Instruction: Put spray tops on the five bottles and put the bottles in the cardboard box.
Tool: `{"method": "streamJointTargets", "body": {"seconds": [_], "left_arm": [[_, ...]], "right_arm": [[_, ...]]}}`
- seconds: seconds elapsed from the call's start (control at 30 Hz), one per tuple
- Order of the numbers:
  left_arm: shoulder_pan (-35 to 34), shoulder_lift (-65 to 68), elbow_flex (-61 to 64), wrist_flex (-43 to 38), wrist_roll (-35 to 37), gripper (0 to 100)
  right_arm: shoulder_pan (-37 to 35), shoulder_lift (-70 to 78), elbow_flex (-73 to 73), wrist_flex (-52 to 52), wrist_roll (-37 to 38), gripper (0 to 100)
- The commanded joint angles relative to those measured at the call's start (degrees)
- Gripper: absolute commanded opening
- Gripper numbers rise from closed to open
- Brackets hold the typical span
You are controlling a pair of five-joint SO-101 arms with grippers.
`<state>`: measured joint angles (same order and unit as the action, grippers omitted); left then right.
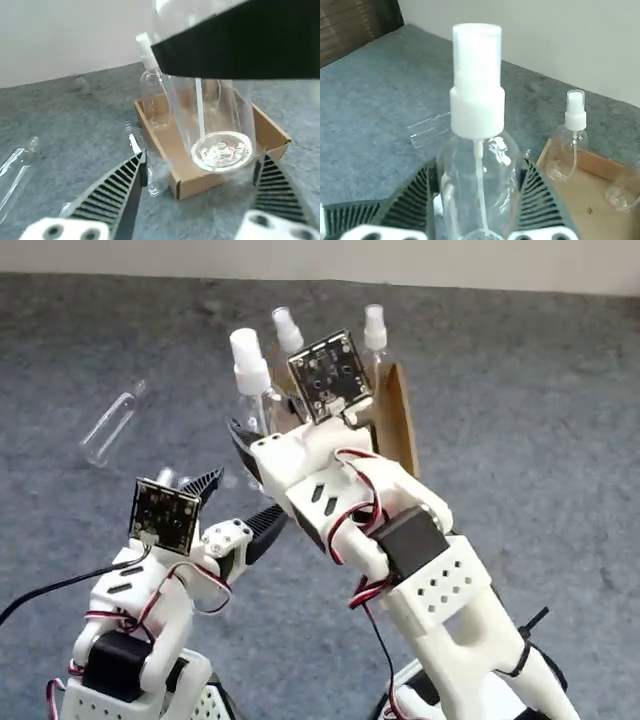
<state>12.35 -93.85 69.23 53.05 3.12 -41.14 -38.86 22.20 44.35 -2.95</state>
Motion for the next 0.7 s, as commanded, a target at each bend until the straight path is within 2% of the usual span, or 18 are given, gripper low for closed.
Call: {"method": "streamJointTargets", "body": {"seconds": [0.0,0.1,0.23,0.57,0.67], "left_arm": [[0.4,0.4,-2.2,0.0,0.6,32],[0.0,0.4,0.6,-3.5,0.5,32],[-4.9,0.5,3.1,-8.7,0.6,31],[-5.8,0.5,3.5,-9.1,0.6,31],[-5.8,0.5,3.5,-9.1,0.6,31]], "right_arm": [[-0.6,-1.5,-0.2,-1.7,-0.4,0.3],[-0.6,-2.2,-0.4,-1.2,-0.4,0.3],[-0.7,-2.2,-0.8,6.3,-0.6,0.3],[-0.1,-4.3,-6.7,12.7,-0.2,0.3],[0.0,-4.9,-7.6,13.8,2.2,0.3]]}}
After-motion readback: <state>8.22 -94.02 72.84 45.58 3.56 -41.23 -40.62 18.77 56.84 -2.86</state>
